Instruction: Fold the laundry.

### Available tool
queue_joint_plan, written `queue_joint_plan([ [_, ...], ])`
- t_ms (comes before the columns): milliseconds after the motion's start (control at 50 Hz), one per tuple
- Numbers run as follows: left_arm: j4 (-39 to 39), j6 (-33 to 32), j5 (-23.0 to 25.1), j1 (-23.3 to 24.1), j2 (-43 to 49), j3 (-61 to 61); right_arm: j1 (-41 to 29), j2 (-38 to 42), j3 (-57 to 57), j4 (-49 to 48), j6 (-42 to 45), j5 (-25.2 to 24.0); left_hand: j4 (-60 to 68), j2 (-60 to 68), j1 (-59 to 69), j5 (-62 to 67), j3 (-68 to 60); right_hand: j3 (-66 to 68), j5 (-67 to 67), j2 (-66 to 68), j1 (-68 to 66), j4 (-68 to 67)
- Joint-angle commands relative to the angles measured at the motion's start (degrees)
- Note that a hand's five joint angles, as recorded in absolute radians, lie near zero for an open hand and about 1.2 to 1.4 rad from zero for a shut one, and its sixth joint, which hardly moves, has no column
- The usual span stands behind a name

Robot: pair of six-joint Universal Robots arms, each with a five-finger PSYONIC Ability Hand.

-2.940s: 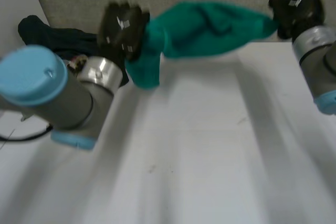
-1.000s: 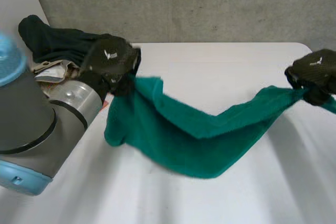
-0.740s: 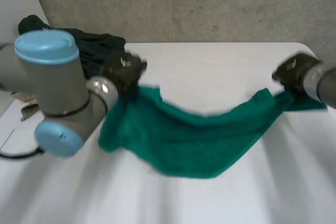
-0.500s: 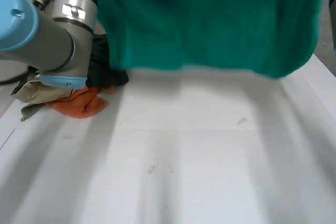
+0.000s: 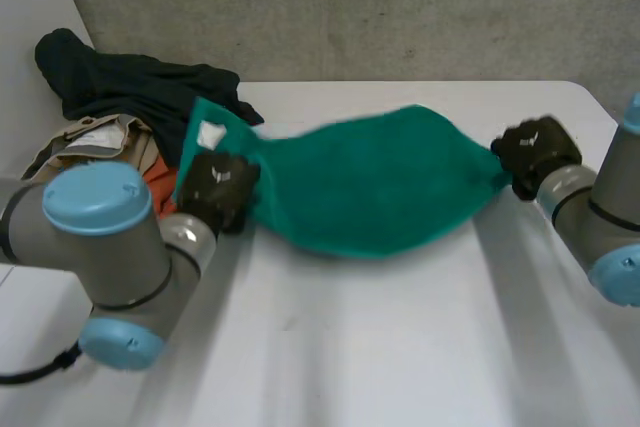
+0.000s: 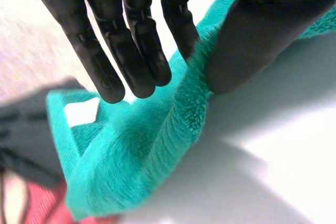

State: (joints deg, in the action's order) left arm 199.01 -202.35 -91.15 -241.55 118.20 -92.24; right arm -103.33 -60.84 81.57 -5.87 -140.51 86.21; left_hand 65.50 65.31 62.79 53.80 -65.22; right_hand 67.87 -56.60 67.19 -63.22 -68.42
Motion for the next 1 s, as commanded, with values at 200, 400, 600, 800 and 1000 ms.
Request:
queue_joint_plan([
  [200,-12.0,-0.9,1.2,-0.4,-12.6,0.1,1.2,-3.0,8.9,1.6,0.0,-4.4,-41.7,-41.5,-38.9,-40.0,41.4,12.1,-13.4,12.8,-16.8,-11.6],
  [400,-19.3,-7.2,17.3,-2.6,3.0,17.1,1.3,-3.4,12.0,1.3,0.0,-5.4,-42.0,-41.8,-39.3,-40.3,41.7,12.1,-13.4,12.8,-16.8,-11.6],
  [600,-23.4,-18.5,18.1,-3.8,17.6,31.6,2.0,-3.4,12.2,1.2,0.1,-5.6,-42.5,-42.3,-39.8,-40.8,42.2,12.1,-13.4,12.8,-16.8,-11.6],
  [800,-27.5,-20.4,18.5,-3.9,22.3,35.8,2.5,-3.4,12.2,1.0,0.2,-5.7,-28.1,-27.9,-25.4,-26.4,27.8,12.1,-13.4,12.8,-16.8,-11.6],
  [1000,-27.8,-20.6,18.2,-3.9,23.1,35.8,3.1,-3.4,12.0,0.7,0.5,-5.7,-16.6,-16.4,-13.9,-14.9,16.3,12.1,-13.4,12.8,-16.8,-11.6],
])
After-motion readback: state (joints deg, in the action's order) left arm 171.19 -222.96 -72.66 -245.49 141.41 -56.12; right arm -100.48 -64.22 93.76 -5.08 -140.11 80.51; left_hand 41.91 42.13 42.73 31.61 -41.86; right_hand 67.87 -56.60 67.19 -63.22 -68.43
